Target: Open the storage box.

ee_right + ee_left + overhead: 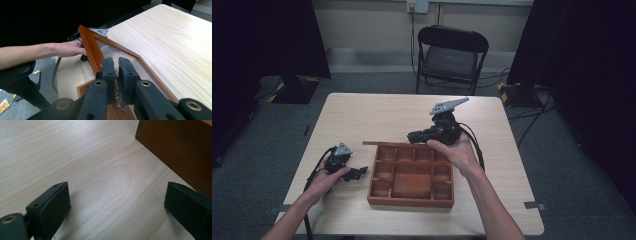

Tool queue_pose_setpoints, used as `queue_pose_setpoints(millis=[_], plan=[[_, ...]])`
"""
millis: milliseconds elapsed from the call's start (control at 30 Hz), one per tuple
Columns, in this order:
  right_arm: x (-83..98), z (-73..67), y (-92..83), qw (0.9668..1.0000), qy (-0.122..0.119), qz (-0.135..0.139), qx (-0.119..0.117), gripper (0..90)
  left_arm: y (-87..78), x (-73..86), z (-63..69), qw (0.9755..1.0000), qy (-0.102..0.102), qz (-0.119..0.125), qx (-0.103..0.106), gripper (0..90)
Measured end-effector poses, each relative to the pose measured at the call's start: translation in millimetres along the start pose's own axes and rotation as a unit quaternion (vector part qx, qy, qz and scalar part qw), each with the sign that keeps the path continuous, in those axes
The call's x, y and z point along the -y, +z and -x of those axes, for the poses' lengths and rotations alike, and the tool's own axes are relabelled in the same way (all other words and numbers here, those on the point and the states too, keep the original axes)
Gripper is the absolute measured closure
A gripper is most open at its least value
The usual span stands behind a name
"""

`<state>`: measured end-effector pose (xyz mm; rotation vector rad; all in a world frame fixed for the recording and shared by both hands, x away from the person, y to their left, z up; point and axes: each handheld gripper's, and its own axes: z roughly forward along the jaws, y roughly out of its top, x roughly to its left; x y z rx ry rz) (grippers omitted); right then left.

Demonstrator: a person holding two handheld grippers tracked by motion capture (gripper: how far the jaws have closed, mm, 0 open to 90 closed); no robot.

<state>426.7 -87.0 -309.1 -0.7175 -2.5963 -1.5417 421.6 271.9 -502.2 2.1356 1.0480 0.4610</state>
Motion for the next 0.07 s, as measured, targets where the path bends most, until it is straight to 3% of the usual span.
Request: queue_pose_setpoints(millis=[67], plan=[[0.0, 0.0, 0.0, 1.0, 0.0, 0.0, 0.0, 84.1, 0.2, 0.1, 0.3, 1.0, -0.002, 0.0, 0.002, 5.8]])
